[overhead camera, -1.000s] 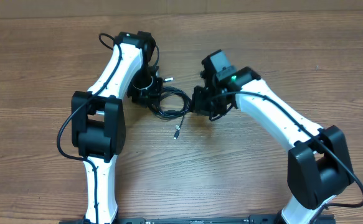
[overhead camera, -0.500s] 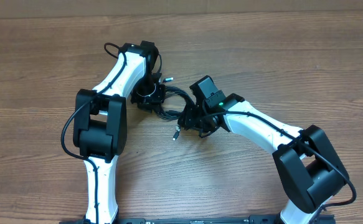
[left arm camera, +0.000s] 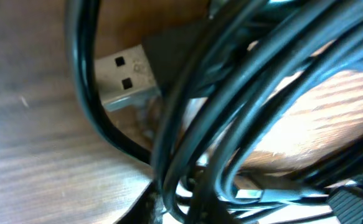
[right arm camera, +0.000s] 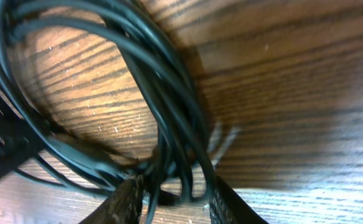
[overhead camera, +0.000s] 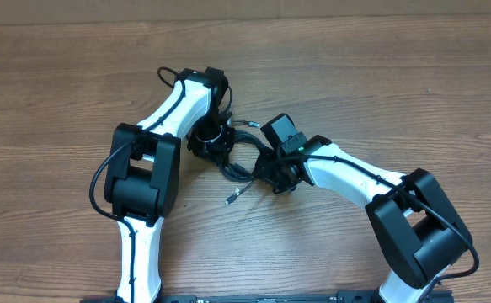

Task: Untangle cables

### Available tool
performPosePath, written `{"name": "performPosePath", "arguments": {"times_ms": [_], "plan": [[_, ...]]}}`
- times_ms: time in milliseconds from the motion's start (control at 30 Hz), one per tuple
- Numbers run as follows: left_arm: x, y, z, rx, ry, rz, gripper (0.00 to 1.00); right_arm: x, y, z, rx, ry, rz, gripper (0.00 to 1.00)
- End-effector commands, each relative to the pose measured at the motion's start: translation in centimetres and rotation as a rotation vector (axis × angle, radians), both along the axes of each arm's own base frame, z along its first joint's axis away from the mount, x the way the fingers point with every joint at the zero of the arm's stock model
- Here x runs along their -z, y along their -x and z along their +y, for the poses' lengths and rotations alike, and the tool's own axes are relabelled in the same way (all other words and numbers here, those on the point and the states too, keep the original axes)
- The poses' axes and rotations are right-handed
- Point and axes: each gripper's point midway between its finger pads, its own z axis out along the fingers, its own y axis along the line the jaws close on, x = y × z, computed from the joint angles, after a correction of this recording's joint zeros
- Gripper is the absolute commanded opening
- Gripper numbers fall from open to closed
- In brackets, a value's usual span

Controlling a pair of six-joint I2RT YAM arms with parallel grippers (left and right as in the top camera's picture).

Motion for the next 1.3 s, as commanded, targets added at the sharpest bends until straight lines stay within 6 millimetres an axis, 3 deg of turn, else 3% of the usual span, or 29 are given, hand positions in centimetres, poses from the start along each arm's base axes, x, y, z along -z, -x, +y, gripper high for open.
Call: {"name": "performPosePath", "arguments": {"times_ms": [0, 200, 267, 367, 533, 600, 700, 833, 900, 933, 1267], "plan": [[2.2, 1.9, 0.1, 0.045, -0.025, 0.071, 0.20, 0.2, 1.2, 0.5, 0.008, -0.038, 0.055, 0.30], [2.5, 0.9, -0.4, 0.043, -0.006, 0.025, 0.19, 0.2, 1.0, 0.4, 0.012, -0.037, 0.053, 0.16], [2.5, 0.7, -0.4, 0.044, -0.005, 0.020, 0.19, 0.2, 0.7, 0.0, 0.025, -0.035, 0.051, 0.04], [2.6, 0.8, -0.3, 0.045, -0.011, 0.019, 0.20, 0.2, 0.3, -0.8, 0.052, -0.048, 0.069, 0.04], [3.7, 1.4, 0.5, 0.053, -0.044, 0.023, 0.29, 0.3, 0.0, -3.9, 0.091, -0.058, 0.144, 0.04], [4.7, 1.8, 0.6, 0.053, -0.042, 0.018, 0.31, 0.5, 0.2, -5.4, 0.083, -0.036, 0.164, 0.04], [4.6, 1.7, 0.5, 0.051, -0.033, 0.016, 0.36, 0.8, 0.8, -6.7, 0.073, 0.002, 0.186, 0.04], [3.5, 1.2, -0.6, 0.072, 0.030, 0.014, 0.59, 0.9, 0.7, -6.7, 0.031, 0.007, 0.165, 0.05], [2.8, 1.6, -2.7, 0.108, 0.176, 0.033, 0.74, 0.9, 0.8, -6.7, 0.031, 0.007, 0.167, 0.06], [2.6, 1.7, -3.4, 0.106, 0.219, 0.039, 0.76, 0.9, 0.9, -6.7, 0.031, 0.008, 0.170, 0.06], [4.6, 1.2, -1.3, -0.014, 0.032, 0.009, 0.63, 1.2, 3.4, -8.6, 0.006, 0.077, 0.269, 0.30]]}}
